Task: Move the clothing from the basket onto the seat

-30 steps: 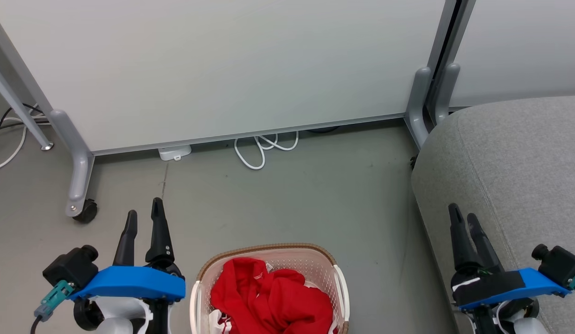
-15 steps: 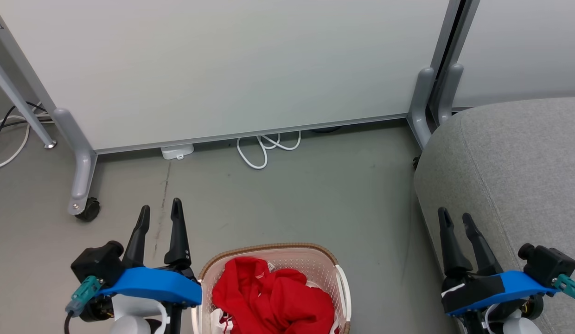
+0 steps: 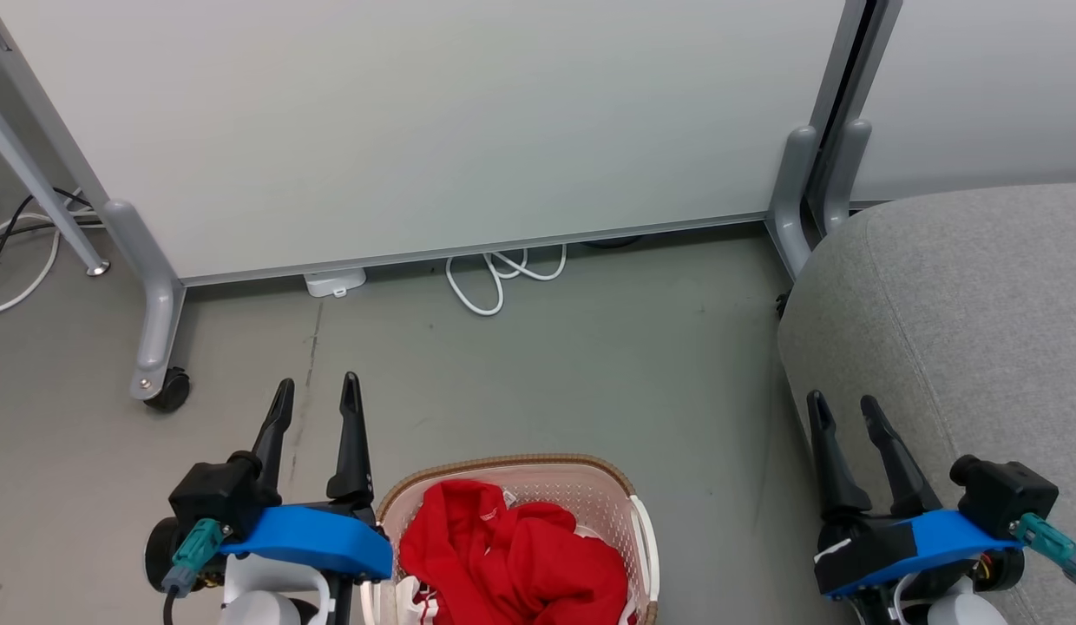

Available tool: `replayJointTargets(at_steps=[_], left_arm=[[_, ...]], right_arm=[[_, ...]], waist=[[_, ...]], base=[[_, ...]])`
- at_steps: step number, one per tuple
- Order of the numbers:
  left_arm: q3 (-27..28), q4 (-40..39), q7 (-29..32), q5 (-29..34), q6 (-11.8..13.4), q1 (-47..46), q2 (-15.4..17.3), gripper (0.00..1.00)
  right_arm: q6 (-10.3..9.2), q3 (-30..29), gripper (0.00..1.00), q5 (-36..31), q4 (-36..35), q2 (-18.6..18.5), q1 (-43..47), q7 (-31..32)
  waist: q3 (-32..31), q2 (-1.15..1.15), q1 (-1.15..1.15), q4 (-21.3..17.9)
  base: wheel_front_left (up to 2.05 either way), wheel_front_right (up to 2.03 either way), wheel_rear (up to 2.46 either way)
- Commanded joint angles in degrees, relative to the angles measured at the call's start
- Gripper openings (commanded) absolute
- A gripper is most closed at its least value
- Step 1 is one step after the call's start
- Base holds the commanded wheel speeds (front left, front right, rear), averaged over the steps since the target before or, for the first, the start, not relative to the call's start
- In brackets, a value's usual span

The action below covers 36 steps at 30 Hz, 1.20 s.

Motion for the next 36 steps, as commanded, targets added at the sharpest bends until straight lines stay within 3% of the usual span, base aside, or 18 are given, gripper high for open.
replayJointTargets(at_steps=[1,36], left_arm=[[-0.16,-0.32,-0.40,1.23,0.13,-1.45,0.35,1.00],[1.09,3.60,-4.44,15.13,-3.23,-1.83,-1.11,1.00]], right_arm=[[0.11,0.16,1.00,-1.13,-0.19,-0.45,-1.22,-0.43],[0.12,0.82,1.00,-15.59,0.66,-0.54,-0.91,-4.47]], waist=[[-0.01,0.00,0.00,0.02],[0.25,0.00,0.00,0.52]], base=[[0.00,0.00,0.00],[0.00,0.00,0.00]])
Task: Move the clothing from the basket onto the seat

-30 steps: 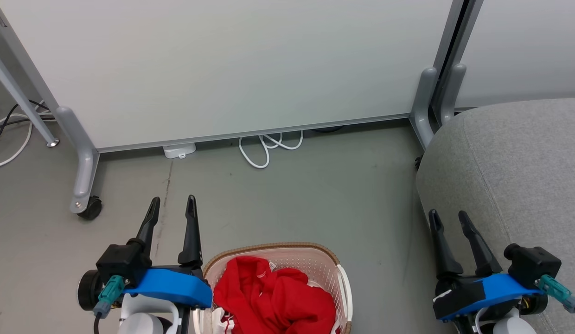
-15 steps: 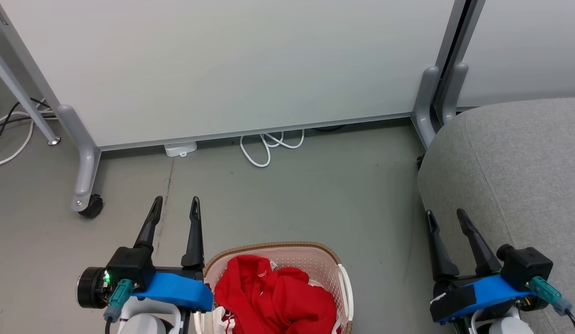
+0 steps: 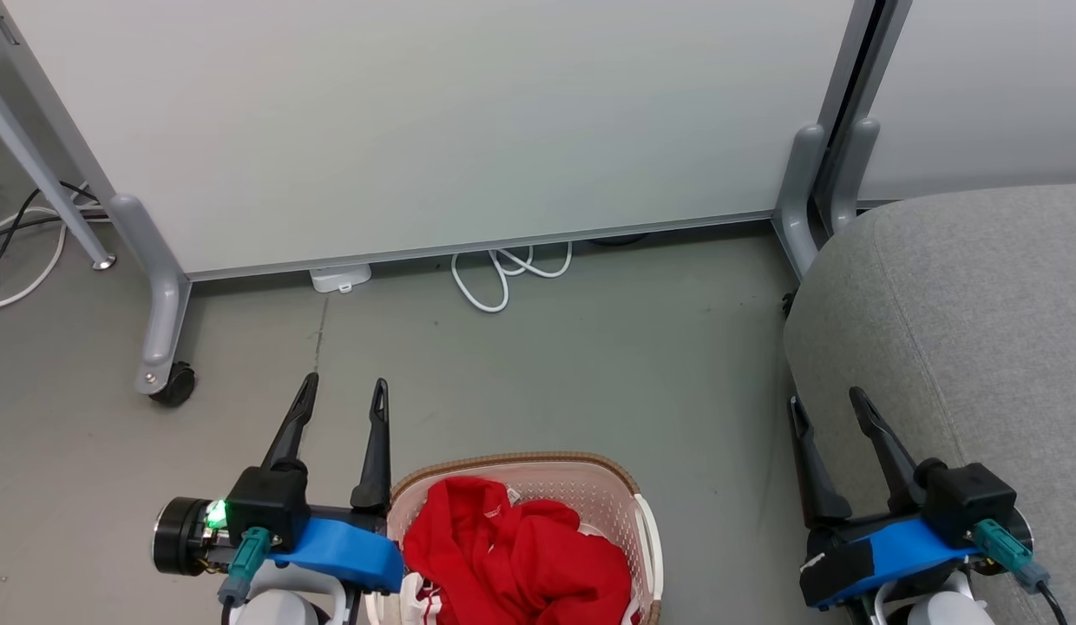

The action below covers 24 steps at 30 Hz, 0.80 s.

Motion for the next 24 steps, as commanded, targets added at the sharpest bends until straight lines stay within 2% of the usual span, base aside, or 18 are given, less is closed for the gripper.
replayJointTargets(at_steps=[1,24], left_arm=[[0.03,0.20,-0.46,1.14,-0.18,-0.92,-0.06,1.00],[0.37,2.70,-0.70,0.47,-0.84,-1.34,-0.40,1.00]], right_arm=[[0.04,-0.02,1.00,-1.13,0.15,-0.38,-0.57,-0.50],[0.05,-0.18,1.00,-1.25,1.14,-0.37,-0.68,-0.69]], waist=[[0.00,0.00,0.00,0.04],[0.05,0.00,0.00,0.14]], base=[[0.00,0.00,0.00],[0.00,0.00,0.00]])
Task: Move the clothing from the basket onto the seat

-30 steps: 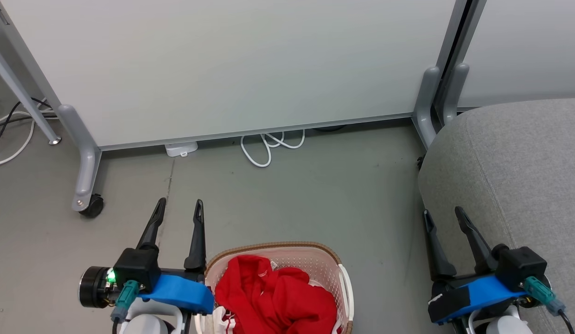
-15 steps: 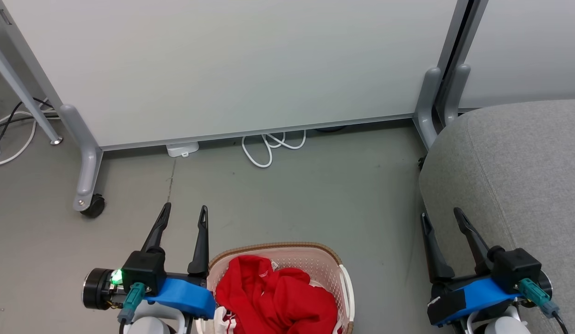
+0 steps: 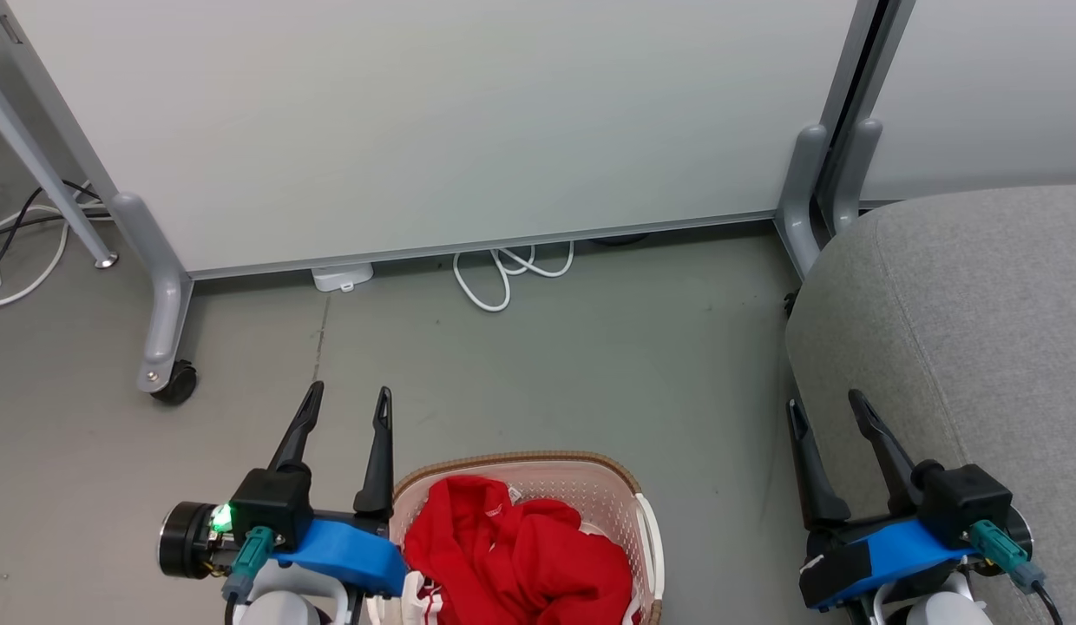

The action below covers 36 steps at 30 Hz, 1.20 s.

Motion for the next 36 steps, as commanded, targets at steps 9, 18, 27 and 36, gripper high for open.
replayJointTargets(at_steps=[9,18,27,36], left_arm=[[-1.81,3.94,-0.26,2.57,-1.55,-5.28,0.53,1.00],[-6.88,12.08,-0.21,4.35,-2.74,-12.74,3.20,1.00],[-16.32,20.96,-0.21,4.35,-3.04,-20.18,6.26,1.00],[-26.36,30.19,-0.21,2.96,-2.88,-27.80,8.53,1.00]], right_arm=[[0.03,0.55,1.00,0.30,-0.80,-0.33,-2.03,-0.22],[0.03,0.54,1.00,-0.26,-1.87,-0.32,-5.26,-0.22],[0.03,0.80,1.00,0.12,-2.84,-0.31,-9.66,-0.21],[0.03,1.91,1.00,0.71,-4.41,-0.29,-14.16,-0.21]], waist=[[2.89,0.00,0.00,-0.80],[9.97,0.00,0.00,-2.96],[17.76,0.00,0.00,-5.47],[25.55,0.00,0.00,-7.48]], base=[[0.00,0.00,0.00],[0.00,0.00,0.00],[0.00,0.00,0.00],[0.00,0.00,0.00]])
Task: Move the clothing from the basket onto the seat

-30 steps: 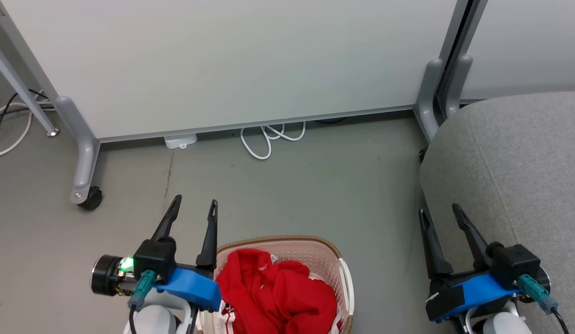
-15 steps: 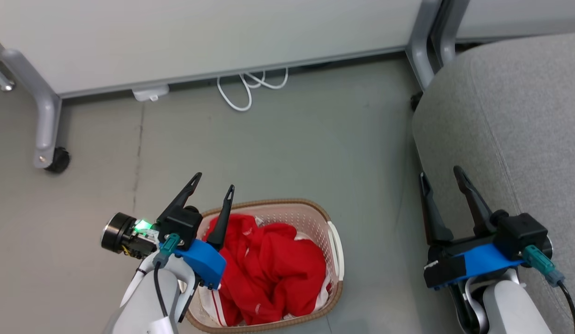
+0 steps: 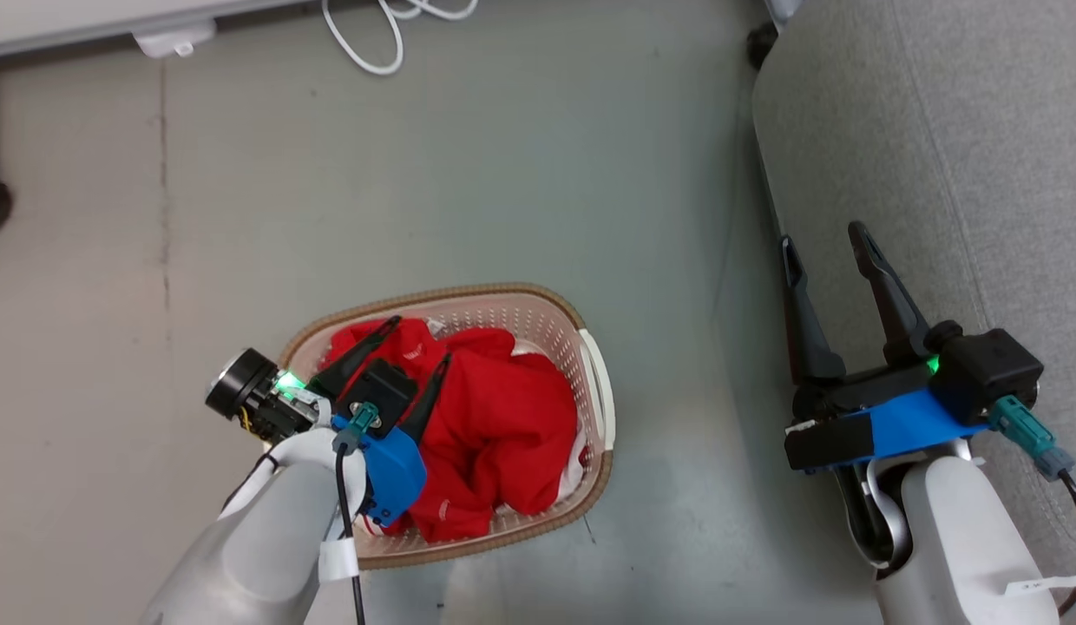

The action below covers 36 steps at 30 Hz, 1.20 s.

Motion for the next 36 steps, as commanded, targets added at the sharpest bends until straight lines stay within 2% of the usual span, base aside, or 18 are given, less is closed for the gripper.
replayJointTargets(at_steps=[1,16,20,31,36], left_arm=[[-1.70,2.02,-0.17,-0.53,-0.02,-2.45,0.72,1.00],[-14.82,17.41,-0.15,-2.37,-0.02,-12.74,1.37,1.00],[-19.78,21.11,0.06,-2.40,-0.02,-15.39,1.47,1.00],[-32.05,24.75,7.33,-6.20,-0.02,-21.12,4.08,1.00],[-35.98,24.95,9.70,-6.87,-0.02,-23.38,4.85,1.00]], right_arm=[[0.03,0.33,1.00,0.18,-0.54,-0.24,-1.83,-0.20],[0.03,0.37,1.00,-0.53,-2.20,-0.23,-7.48,-0.20],[0.03,0.61,1.00,-0.68,-2.86,-0.23,-8.91,-0.20],[0.03,-0.10,1.00,-1.62,-4.41,-0.22,-12.32,-0.20],[0.03,-0.63,1.00,-1.91,-5.34,-0.23,-12.96,-0.20]], waist=[[3.61,0.00,-0.01,-1.41],[14.82,0.00,-0.01,-3.51],[17.93,0.00,-0.01,-4.12],[25.88,0.00,-0.01,-5.14],[28.66,0.00,-0.01,-5.37]], base=[[0.00,0.00,0.00],[0.00,0.00,0.00],[0.00,0.00,0.00],[0.00,0.00,0.00],[0.00,0.00,0.00]])
